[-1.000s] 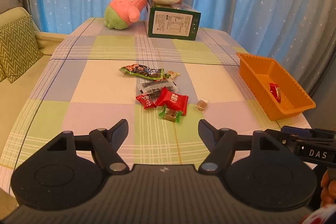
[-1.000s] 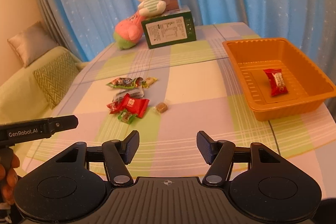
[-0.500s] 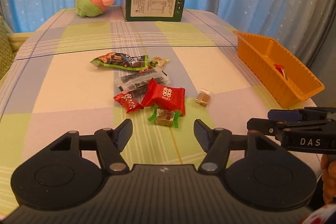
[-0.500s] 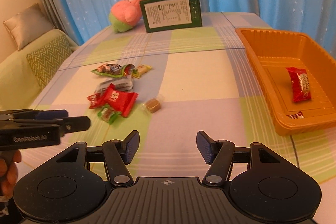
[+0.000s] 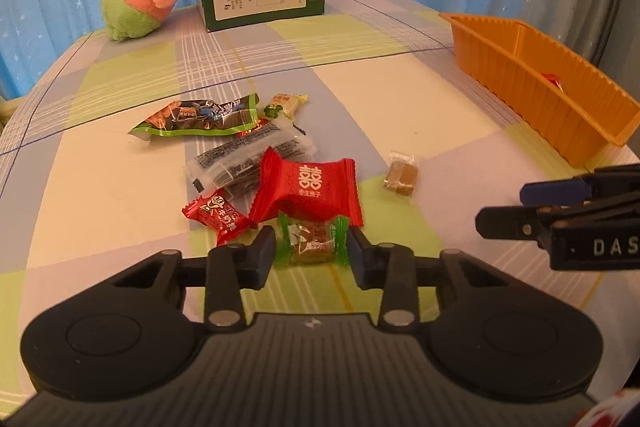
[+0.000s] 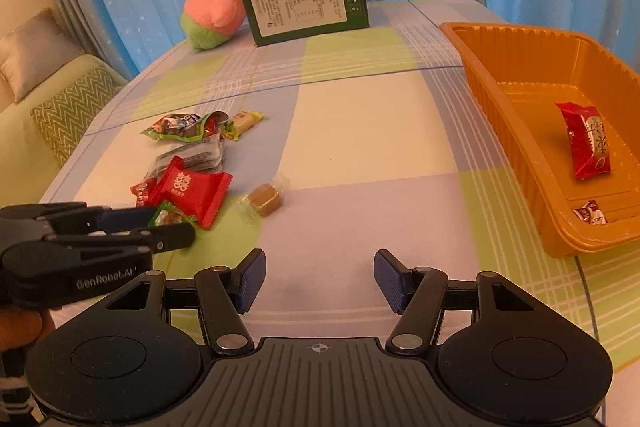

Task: Organize snacks
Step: 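Grasp the clear-wrapped caramel with the right tool while the left tool grasps a green-ended candy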

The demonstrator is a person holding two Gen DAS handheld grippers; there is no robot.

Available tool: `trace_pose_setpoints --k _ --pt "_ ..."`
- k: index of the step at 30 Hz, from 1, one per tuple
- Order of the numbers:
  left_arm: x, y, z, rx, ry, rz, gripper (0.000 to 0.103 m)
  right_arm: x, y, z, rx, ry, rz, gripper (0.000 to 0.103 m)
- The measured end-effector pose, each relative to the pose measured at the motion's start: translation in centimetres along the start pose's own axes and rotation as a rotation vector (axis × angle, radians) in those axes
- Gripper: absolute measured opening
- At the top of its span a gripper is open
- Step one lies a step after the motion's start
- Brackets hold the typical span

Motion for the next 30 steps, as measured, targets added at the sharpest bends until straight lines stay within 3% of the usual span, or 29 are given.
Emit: trace_pose_setpoints --k 2,13,17,20,30 --pt "-0.3 0.1 -0.1 0.007 0.003 -0.009 0.023 0.3 -0.1 -0.3 0.004 0.002 -0.007 0.061" --pt "-2.0 -1.0 0.6 -0.061 0.023 -0.030 0.022 3.0 -2.6 -2.1 -0.062 0.034 -0.080 0.061" --pt "-2.1 -1.7 0.9 -0.092 0.024 -0.025 0.022 3.9 -4.1 -2.0 -0.162 0.056 -0.051 0.061" --pt "-2.1 -1.9 1.0 -0.110 0.022 -0.016 0.022 5.0 -5.0 -1.8 -0.255 0.077 -0.009 0.055" --pt "-2.2 -1.9 1.0 -0.126 0.027 -0.010 0.022 5.9 -5.6 -1.7 -0.293 0.111 -0.003 0.037"
Point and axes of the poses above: each gripper's, at about its wrist camera, not at the fingertips, and x roughly the way its jaws point, y to its right, z to its underside, the point moved 3 cm from there along x, roughly the way its jaws point, and after that the axes turned 6 degrees about z, right-handed, at the moved point
